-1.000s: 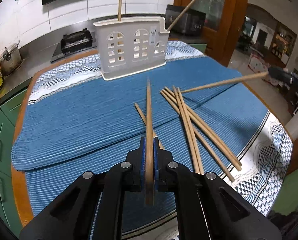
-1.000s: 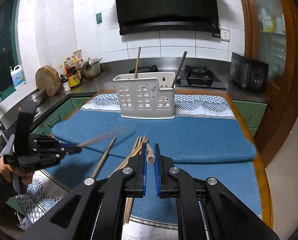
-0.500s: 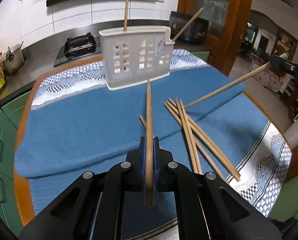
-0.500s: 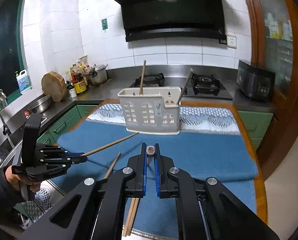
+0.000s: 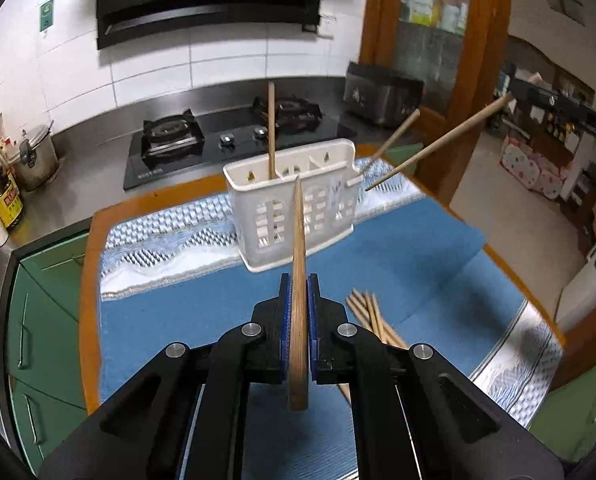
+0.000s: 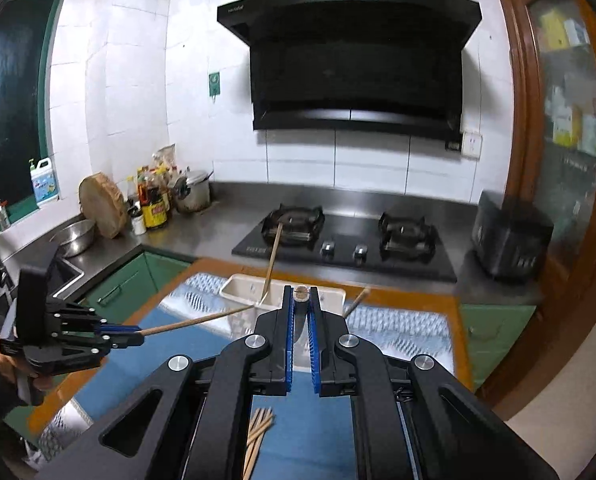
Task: Organize utensils
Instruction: 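Lift both chopsticks upright and carry them over the white holder, then lower both chopsticks into the white holder and open both tools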
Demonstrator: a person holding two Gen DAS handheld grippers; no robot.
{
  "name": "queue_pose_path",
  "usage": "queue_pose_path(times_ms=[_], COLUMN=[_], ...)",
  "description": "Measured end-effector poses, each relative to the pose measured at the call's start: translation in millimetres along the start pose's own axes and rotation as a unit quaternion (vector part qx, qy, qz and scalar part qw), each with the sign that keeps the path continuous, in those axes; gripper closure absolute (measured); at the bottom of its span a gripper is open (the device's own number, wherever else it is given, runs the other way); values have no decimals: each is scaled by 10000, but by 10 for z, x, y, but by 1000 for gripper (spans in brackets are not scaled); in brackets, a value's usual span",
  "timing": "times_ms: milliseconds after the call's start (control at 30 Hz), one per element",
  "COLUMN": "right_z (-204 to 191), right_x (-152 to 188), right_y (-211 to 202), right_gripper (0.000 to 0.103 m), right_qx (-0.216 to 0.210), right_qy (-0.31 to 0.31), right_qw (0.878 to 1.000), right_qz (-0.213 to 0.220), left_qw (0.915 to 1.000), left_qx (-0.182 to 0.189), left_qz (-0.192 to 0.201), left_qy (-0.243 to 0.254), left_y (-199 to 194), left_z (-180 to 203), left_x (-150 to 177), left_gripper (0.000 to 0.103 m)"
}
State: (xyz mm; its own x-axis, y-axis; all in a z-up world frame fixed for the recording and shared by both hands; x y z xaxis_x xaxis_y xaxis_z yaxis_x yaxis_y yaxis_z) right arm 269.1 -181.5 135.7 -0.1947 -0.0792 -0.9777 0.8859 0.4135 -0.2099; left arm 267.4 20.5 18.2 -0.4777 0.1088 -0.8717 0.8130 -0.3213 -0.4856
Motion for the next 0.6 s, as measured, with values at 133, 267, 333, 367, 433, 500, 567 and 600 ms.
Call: queue_pose_path(times_ms=[133, 267, 333, 367, 433, 500, 567, 600], right_z=[52, 123, 167, 191, 223, 240, 245, 249], right_x=[-140, -167, -178, -184, -189, -176, -161, -153], right_y=[69, 214, 298, 341, 429, 543, 631, 678], right_gripper=[97, 97, 97, 97, 97, 96, 96, 96], right_qx=[5, 95, 162, 166, 172, 192, 216, 223], right_qy=[-7, -33, -81, -54, -35, -71, -120, -152], right_qw=[10000, 9999, 9998, 9998, 9998, 9997, 9995, 9994], right_qz=[91, 36, 23, 15, -19, -101, -190, -234], left_qw=[9999, 9997, 9993, 9989, 9976, 9962, 9932, 9916], left_qx=[125, 108, -16, -23, -46, -25, 13, 13], left_qz=[25, -198, -340, -445, -672, -862, -1142, -1259], left_qy=[30, 29, 142, 120, 148, 124, 209, 282], left_y=[-42, 11, 56, 83, 135, 193, 259, 287], left_z=[41, 23, -33, -60, -104, -145, -164, -167], left_x=[-118, -146, -170, -181, -206, -234, -258, -271], left_gripper=[97, 97, 97, 97, 97, 97, 97, 97])
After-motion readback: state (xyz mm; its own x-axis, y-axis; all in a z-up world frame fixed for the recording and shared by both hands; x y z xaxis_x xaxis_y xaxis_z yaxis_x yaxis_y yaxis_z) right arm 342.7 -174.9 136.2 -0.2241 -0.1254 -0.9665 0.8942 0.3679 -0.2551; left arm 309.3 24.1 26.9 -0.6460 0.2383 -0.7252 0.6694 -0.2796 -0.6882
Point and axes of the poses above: each gripper's, at about its wrist camera, not at the fingertips, and y roughly the way its jaws point, z to its right, x to its underside, the point moved 10 cm from there along y, roughly the way its jaws point, and after that the axes turned 13 degrees about z, right-handed, at the moved point
